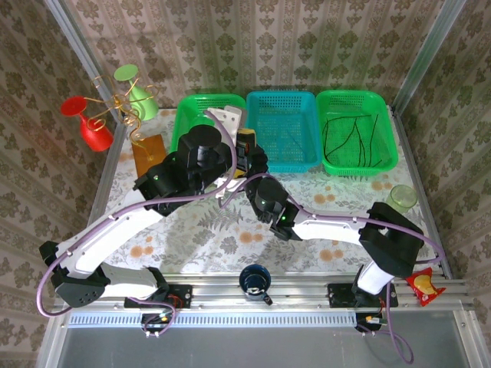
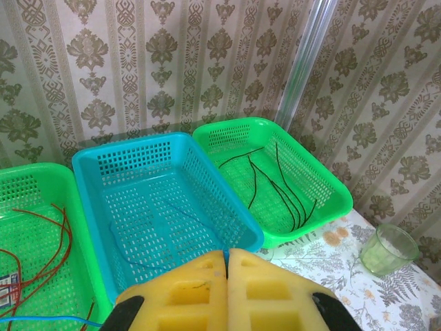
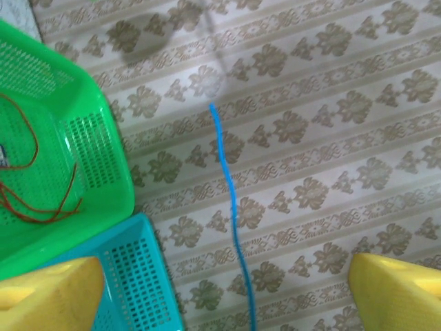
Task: Untangle the cables
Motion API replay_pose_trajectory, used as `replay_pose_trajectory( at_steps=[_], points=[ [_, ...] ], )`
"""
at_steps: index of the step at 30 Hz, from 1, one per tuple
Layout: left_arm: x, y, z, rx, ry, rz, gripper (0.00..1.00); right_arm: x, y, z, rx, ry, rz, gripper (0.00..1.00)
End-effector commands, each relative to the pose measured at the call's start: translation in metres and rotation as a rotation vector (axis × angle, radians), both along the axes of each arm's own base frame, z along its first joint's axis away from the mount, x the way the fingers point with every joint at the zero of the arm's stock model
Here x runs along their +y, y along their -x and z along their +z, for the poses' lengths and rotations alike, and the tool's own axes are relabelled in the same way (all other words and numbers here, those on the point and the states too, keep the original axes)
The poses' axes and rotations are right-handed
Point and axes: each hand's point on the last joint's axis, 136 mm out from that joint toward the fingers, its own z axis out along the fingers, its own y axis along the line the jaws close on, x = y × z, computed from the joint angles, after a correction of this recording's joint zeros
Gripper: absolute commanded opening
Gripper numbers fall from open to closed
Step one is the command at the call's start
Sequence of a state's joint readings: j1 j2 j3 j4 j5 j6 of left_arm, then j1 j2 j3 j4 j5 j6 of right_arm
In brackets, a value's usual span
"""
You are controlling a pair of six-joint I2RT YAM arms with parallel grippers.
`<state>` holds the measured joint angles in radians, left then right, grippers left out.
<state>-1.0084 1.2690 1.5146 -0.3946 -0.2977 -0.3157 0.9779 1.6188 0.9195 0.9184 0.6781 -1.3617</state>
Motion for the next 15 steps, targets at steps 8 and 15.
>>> replay_pose_trajectory(
  at_steps=[8,15],
  points=[
    [0.008,-0.009,0.011,-0.042,-0.013,0.045,0.0,-0.013,-0.008,0.01,0.049,-0.045,-0.033,0.12],
    [0.043,-0.052,-0.024,0.172,0.049,0.041,0.0,-0.018,0.049,0.01,0.082,-0.091,0.228,0.0]
  ],
)
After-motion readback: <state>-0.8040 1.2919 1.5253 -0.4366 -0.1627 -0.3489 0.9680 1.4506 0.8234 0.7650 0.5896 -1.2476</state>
